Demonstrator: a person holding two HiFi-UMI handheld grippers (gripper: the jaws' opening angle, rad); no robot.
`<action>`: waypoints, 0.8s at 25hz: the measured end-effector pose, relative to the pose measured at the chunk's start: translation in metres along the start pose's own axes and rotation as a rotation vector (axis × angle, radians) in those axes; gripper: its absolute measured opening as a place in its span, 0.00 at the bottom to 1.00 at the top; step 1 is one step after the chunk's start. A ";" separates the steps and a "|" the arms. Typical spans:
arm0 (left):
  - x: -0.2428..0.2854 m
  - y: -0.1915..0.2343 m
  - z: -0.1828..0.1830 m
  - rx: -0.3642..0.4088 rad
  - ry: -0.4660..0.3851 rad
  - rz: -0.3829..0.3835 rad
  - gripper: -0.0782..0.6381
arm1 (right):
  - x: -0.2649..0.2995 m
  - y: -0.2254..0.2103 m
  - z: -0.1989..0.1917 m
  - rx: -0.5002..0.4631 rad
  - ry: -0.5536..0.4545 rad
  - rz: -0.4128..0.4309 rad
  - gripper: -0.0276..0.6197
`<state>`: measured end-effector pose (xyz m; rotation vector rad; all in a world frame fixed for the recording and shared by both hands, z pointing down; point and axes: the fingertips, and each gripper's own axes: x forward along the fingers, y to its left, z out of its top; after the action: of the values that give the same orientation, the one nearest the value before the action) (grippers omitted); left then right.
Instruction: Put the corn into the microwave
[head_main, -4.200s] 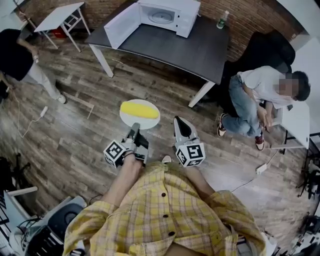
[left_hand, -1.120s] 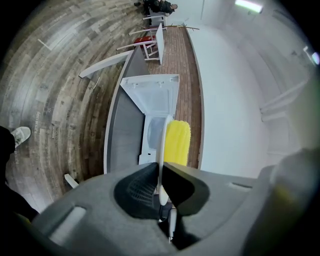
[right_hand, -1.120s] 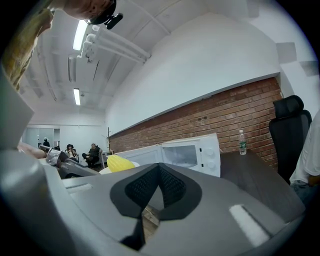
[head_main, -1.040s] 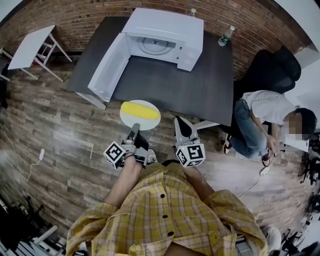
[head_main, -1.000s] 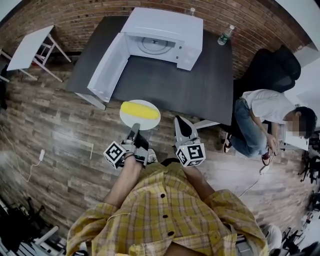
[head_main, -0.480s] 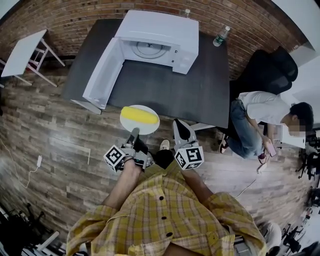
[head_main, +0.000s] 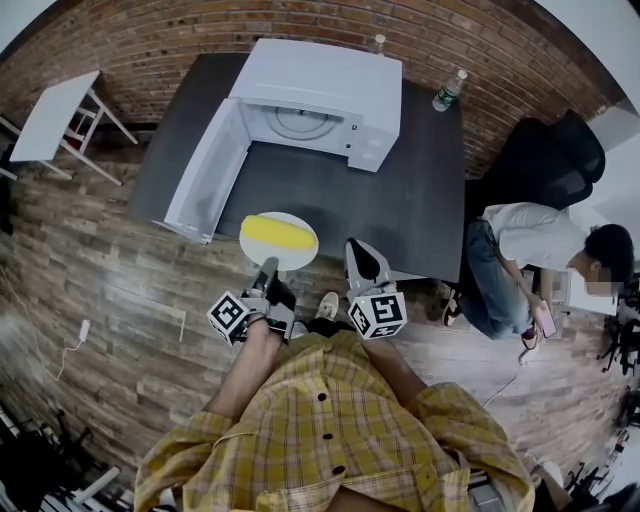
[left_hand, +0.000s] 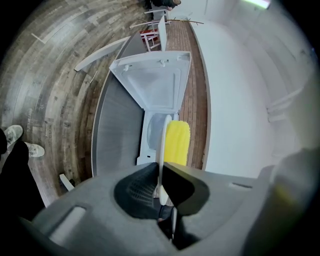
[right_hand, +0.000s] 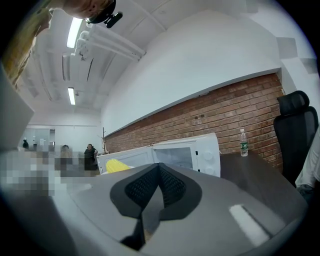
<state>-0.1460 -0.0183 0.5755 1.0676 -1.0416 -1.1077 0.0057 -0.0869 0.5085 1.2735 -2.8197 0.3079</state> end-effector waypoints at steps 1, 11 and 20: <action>0.006 -0.001 0.001 0.003 -0.001 0.002 0.14 | 0.004 -0.004 0.001 0.001 0.000 0.001 0.04; 0.062 -0.005 0.007 0.018 -0.031 0.002 0.14 | 0.046 -0.039 0.009 0.019 -0.004 0.041 0.04; 0.092 -0.006 0.009 0.006 -0.051 -0.002 0.14 | 0.068 -0.057 0.012 0.029 0.009 0.071 0.04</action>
<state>-0.1434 -0.1108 0.5800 1.0499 -1.0845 -1.1395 0.0037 -0.1762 0.5136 1.1765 -2.8679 0.3564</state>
